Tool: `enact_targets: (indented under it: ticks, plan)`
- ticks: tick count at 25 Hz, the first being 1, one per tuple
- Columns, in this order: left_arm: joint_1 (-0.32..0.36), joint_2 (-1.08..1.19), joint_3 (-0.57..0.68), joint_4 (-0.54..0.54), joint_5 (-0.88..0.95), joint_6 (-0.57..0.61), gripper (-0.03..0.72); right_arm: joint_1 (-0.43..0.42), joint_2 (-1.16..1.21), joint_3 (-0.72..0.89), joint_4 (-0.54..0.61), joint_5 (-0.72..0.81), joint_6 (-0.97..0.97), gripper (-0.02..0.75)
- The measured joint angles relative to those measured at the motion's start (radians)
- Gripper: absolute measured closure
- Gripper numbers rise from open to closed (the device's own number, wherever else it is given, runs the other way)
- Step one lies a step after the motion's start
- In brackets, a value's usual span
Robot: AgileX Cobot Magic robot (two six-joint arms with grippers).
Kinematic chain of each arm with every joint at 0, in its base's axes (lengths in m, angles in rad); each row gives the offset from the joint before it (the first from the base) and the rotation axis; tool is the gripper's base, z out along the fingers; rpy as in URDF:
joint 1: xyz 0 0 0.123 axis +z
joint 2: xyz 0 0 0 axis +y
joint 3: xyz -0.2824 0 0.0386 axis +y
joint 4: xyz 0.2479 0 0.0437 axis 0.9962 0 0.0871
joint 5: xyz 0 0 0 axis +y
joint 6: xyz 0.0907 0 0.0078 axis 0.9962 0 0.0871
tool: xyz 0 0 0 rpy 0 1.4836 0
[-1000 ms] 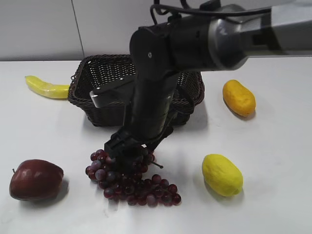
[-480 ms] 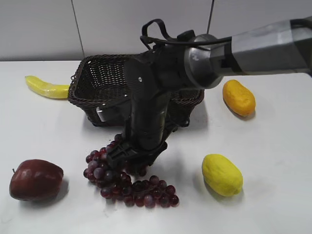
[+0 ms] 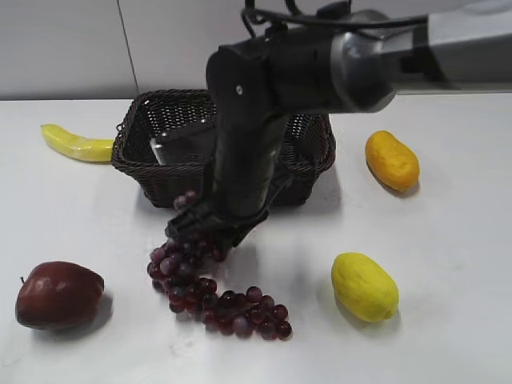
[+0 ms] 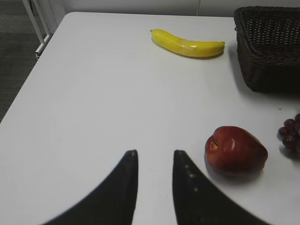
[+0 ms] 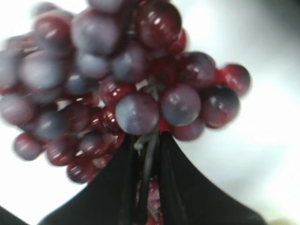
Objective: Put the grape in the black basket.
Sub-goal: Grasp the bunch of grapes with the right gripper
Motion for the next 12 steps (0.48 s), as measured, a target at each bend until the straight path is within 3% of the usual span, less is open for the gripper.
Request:
enact_targets:
  ticks: [12]
  plan:
    - [0.000,0.000,0.000,0.000,0.000,0.000,0.459,0.000,-0.250,0.000,-0.006,-0.074,0.001,0.659]
